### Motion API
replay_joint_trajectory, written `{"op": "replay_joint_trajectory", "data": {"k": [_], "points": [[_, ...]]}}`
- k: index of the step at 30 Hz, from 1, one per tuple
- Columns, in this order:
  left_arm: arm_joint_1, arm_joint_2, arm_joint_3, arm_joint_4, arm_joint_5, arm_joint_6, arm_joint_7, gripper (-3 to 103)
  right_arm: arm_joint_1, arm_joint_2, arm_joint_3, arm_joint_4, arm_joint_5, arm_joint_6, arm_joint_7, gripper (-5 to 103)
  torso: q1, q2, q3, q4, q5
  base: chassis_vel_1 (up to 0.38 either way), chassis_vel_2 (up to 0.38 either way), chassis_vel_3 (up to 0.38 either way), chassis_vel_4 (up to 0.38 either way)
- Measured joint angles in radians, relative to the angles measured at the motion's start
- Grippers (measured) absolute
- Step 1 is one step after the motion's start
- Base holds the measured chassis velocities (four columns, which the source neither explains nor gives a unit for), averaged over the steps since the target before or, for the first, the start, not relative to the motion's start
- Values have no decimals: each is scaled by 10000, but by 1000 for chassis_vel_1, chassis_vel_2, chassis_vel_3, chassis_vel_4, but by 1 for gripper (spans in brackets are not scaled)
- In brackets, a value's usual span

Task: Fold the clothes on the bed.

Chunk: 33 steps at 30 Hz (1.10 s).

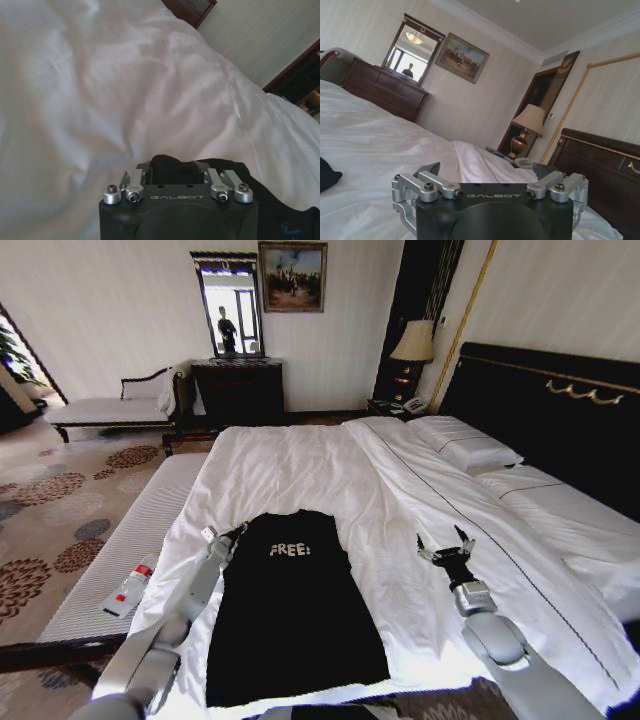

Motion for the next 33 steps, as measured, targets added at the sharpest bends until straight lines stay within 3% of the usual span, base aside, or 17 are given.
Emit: {"op": "replay_joint_trajectory", "data": {"k": [3,7,10,15,21,24,28,29,30,33], "points": [[8,1,0,0,5,12,-26,44,20,-19,0,0,23,-3,0,100,0,0,0,0,0,0,0,0,0],[-57,23,1,79,19,15,-49,26,89,-39,-74,-22,75,-33,3,100,0,0,0,-1,0,0,0,0,0],[-110,39,10,110,18,15,-52,20,105,-46,-113,-42,154,-35,8,100,0,0,0,0,1,0,0,0,0],[-139,60,37,130,19,19,-67,3,97,-107,-117,-43,261,-36,27,100,0,0,0,-2,0,0,0,0,0],[-38,158,81,-157,8,23,-176,2,308,-295,-175,-113,688,-132,45,100,0,1,0,-2,1,0,0,0,0],[29,272,152,-360,-27,23,-261,2,553,-534,-322,-95,2055,-268,-85,100,0,0,0,-4,0,0,0,0,0],[122,542,395,-628,-50,-47,-358,2,1667,-1111,-1095,102,5946,-1312,-409,100,-1,1,0,-3,-1,0,0,0,0],[180,649,513,-732,-68,-75,-370,2,2664,-1273,-1893,-223,7087,-1609,-567,100,-1,1,-1,1,-11,0,0,0,0],[180,649,513,-732,-68,-75,-370,2,2664,-1273,-1893,-223,7087,-1609,-567,100,-1,1,-1,1,-11,0,0,0,0],[252,723,659,-856,-67,-93,-372,2,4711,-1070,-3851,-1332,7802,-1694,-710,100,0,0,0,6,6,0,0,0,0]]}}
